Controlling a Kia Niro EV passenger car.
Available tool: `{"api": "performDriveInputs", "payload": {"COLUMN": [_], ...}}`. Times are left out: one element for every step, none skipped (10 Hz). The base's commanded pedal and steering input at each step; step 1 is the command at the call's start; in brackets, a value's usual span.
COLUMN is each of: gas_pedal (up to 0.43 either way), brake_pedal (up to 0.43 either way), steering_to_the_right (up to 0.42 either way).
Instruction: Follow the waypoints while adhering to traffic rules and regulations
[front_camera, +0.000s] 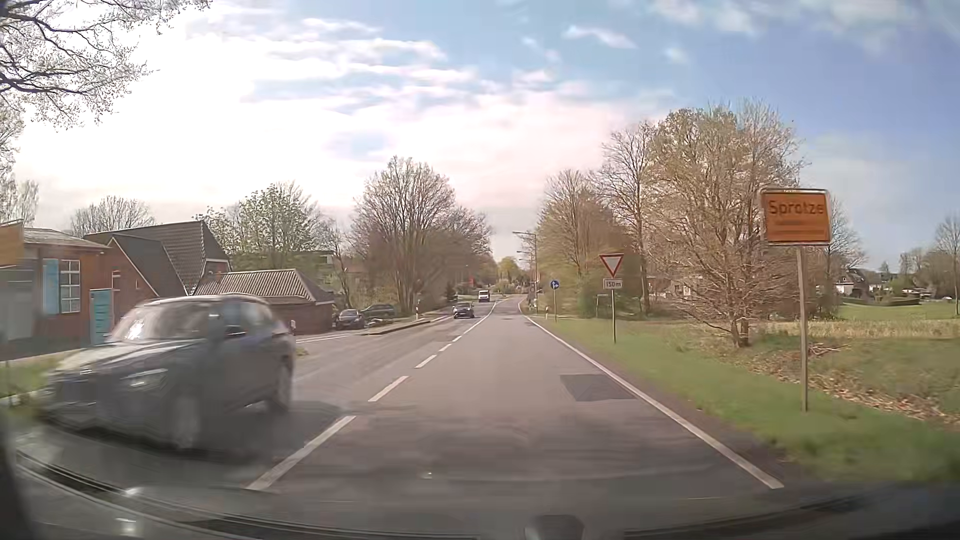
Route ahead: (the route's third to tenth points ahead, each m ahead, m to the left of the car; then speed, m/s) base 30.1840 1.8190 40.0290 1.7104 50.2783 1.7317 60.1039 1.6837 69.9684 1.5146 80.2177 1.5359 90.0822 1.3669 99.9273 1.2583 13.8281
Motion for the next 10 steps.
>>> {"api": "performDriveInputs", "payload": {"gas_pedal": [0.130,0.118,0.118,0.118,0.118,0.110,0.110,0.110,0.110,0.110], "brake_pedal": [0.000,0.000,0.000,0.006,0.000,0.000,0.000,0.000,0.000,0.000], "steering_to_the_right": [0.000,0.000,0.000,0.000,0.000,-0.001,-0.001,-0.002,-0.004,-0.004]}}
